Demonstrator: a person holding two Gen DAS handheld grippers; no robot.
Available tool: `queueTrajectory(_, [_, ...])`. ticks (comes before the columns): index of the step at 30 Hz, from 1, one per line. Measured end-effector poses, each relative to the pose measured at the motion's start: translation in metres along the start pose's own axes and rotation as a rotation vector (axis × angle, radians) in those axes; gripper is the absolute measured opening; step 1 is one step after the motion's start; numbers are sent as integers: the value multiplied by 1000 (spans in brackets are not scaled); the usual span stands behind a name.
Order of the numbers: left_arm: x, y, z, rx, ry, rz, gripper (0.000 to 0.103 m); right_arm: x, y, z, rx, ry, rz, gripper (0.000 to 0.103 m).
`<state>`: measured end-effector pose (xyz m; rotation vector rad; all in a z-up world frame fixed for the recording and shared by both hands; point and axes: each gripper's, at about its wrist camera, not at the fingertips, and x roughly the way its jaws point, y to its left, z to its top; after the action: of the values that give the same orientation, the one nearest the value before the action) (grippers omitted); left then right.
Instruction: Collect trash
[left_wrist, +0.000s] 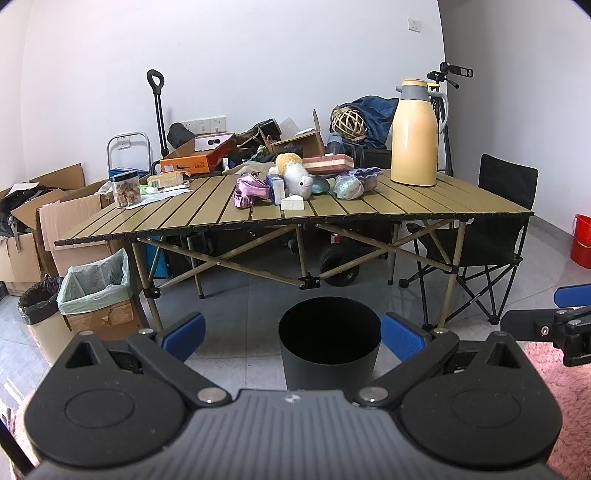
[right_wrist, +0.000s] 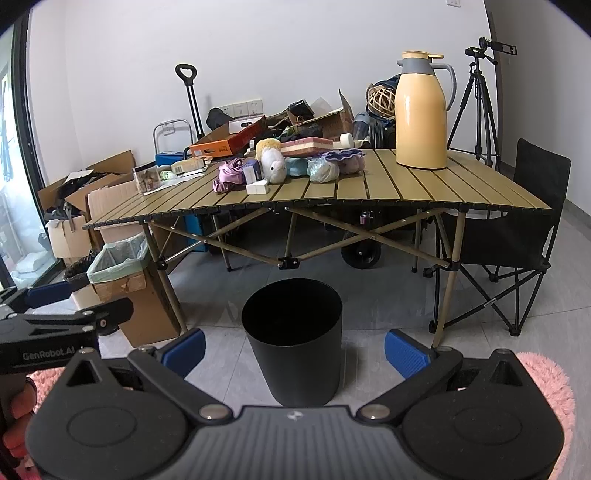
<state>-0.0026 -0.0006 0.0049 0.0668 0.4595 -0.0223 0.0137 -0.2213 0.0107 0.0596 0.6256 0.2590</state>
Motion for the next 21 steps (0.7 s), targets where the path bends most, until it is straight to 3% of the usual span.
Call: queueTrajectory(21, [-2, 0, 0, 1, -12, 3, 103, -1, 3, 2, 0, -6, 0, 103])
